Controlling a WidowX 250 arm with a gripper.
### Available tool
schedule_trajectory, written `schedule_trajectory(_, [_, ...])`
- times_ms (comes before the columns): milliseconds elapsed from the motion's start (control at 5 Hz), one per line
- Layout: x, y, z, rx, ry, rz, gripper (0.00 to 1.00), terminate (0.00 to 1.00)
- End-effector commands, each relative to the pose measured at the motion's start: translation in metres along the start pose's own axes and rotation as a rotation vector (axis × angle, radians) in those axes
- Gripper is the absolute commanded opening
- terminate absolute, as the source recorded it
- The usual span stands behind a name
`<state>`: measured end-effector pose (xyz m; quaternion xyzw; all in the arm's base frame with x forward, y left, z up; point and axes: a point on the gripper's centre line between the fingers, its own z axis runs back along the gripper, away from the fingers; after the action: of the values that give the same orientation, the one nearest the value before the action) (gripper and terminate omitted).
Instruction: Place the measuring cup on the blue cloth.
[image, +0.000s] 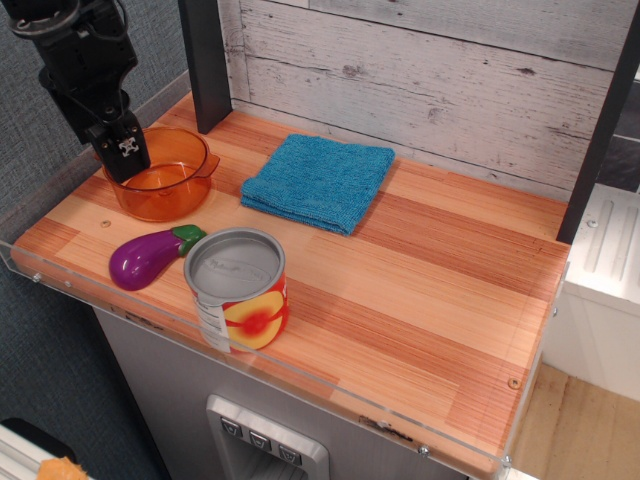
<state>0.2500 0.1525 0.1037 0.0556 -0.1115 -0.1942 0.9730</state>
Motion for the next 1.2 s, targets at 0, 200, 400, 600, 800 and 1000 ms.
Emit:
schedule_trajectory(0, [0.000, 0.000, 0.000, 0.000, 0.000, 0.000, 1.00, 0.00])
schedule_trajectory(200, [0.000, 0.012, -0.012, -0.015, 0.032, -0.082, 1.00, 0.00])
schedule_trajectory(400, [-0.002, 0.022, -0.023, -0.010, 0.080, -0.220, 1.00, 0.00])
schedule_trajectory(600, [-0.002, 0.032, -0.032, 0.047, 0.087, -0.402, 1.00, 0.00])
schedule_trajectory(800, [0.001, 0.038, -0.041, 0.023, 0.069, -0.526, 1.00, 0.00])
schedule_trajectory(1000, [0.002, 0.041, -0.054, -0.007, 0.098, -0.630, 1.00, 0.00])
